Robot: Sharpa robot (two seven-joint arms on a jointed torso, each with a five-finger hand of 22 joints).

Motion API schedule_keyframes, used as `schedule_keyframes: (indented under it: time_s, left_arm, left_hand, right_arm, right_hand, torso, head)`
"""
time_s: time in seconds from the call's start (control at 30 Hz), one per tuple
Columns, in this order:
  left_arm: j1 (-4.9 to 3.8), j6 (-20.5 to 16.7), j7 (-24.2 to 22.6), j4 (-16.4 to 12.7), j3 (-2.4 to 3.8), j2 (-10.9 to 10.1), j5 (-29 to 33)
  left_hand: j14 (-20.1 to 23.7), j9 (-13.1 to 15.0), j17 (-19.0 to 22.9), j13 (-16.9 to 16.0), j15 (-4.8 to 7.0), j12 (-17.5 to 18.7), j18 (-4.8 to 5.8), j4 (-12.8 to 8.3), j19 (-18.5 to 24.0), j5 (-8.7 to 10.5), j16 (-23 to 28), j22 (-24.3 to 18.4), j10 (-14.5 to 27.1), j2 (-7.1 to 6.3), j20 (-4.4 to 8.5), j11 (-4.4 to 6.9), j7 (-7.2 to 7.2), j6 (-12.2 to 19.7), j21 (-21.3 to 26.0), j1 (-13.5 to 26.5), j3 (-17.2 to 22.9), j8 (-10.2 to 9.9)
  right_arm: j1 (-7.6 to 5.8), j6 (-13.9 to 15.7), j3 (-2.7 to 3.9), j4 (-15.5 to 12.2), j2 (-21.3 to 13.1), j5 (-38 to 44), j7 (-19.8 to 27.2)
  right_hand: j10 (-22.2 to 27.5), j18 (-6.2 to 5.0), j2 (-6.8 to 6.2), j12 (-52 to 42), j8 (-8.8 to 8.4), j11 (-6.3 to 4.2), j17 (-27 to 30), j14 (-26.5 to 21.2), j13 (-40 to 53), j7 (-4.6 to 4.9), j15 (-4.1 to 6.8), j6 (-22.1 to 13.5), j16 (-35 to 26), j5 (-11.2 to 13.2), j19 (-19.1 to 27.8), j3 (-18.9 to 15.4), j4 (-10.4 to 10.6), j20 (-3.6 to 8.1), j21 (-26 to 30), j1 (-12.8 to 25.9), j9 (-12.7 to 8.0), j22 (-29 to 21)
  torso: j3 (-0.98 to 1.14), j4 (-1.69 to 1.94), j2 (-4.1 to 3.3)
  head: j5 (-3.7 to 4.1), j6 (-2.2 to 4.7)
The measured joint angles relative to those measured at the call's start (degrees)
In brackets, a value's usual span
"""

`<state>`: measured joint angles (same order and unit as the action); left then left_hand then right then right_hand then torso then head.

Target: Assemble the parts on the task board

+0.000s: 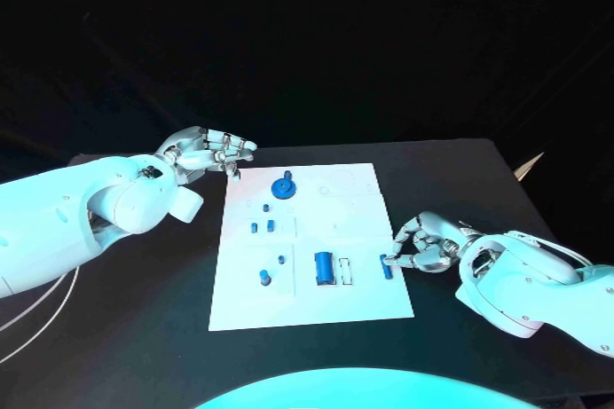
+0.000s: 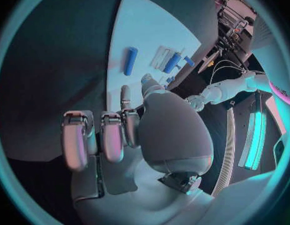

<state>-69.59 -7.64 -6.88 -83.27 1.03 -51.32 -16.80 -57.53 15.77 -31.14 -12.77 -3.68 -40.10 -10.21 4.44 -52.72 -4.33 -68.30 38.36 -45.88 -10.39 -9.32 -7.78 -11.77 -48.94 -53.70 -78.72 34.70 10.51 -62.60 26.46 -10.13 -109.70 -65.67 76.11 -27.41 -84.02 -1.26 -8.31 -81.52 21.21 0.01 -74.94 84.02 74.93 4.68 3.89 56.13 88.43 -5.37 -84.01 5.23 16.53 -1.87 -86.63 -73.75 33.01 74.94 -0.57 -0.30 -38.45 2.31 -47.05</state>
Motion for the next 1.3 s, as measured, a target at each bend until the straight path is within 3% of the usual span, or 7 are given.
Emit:
schedule_keyframes:
  time_s: [0.3,0.93,1.13,1.3]
  left_arm:
    - [0.00,0.0,0.0,0.0,0.00,-0.1,0.0]
    - [0.00,0.0,0.1,0.0,0.00,-0.2,0.0]
    - [0.00,0.0,0.1,0.0,0.00,-0.2,0.0]
    - [0.00,0.0,0.1,0.0,0.00,-0.2,0.0]
  left_hand:
    - [0.0,0.0,0.0,0.0,0.00,0.0,0.00,0.0,0.0,0.00,0.0,0.0,0.0,0.00,0.00,0.00,0.00,0.0,0.1,0.0,0.0,0.0]
    - [0.0,0.0,0.0,0.0,0.00,0.0,0.00,0.0,0.0,0.00,0.0,-0.1,0.0,0.00,0.00,0.00,0.00,0.0,0.1,0.0,0.0,0.0]
    - [0.0,0.0,0.0,0.0,0.00,0.0,0.00,0.0,0.0,0.00,0.0,-0.1,0.0,0.00,0.00,0.00,0.00,0.0,0.1,0.0,0.0,0.0]
    - [0.0,0.0,0.0,0.0,0.00,0.0,0.00,0.0,0.0,0.00,0.0,-0.1,0.0,0.00,0.00,0.00,0.00,0.0,0.1,0.0,0.0,0.0]
  right_arm:
    - [1.35,-0.3,-0.04,1.1,1.5,0.4,-1.3]
    - [2.38,-2.2,0.19,3.7,4.3,4.9,-2.4]
    - [2.46,-2.8,0.31,4.1,4.8,6.3,-2.5]
    - [2.46,-3.5,0.37,4.2,5.1,8.0,-2.9]
  right_hand:
    - [0.0,0.00,0.03,0.0,0.00,0.00,0.0,0.0,0.0,0.02,0.00,0.4,0.0,0.3,0.0,-0.2,0.2,0.00,0.0,0.6,0.0,0.0]
    - [0.0,0.00,-0.19,0.2,0.45,0.00,0.0,0.0,0.0,-0.26,0.00,1.1,0.0,0.6,0.0,-0.1,-0.2,0.00,0.0,0.8,0.4,0.0]
    - [0.0,0.00,-0.15,0.2,0.49,-0.01,0.0,0.0,0.0,-0.32,0.00,1.4,0.0,0.6,0.0,0.2,-0.5,0.00,0.0,-0.5,0.5,0.0]
    - [0.0,0.00,-0.95,0.2,0.48,-0.01,0.0,0.0,0.0,-0.30,0.00,1.7,0.0,0.3,0.0,2.2,-2.6,0.00,0.0,-5.4,0.6,0.0]
  torso:
    - [-0.02,0.04,-0.01]
    - [0.01,0.00,0.00]
    - [0.01,-0.03,0.01]
    - [-0.02,-0.02,0.01]
  head:
    - [-0.29,-0.24]
    - [-0.59,-0.44]
    - [-0.60,-0.52]
    - [-0.36,-0.62]
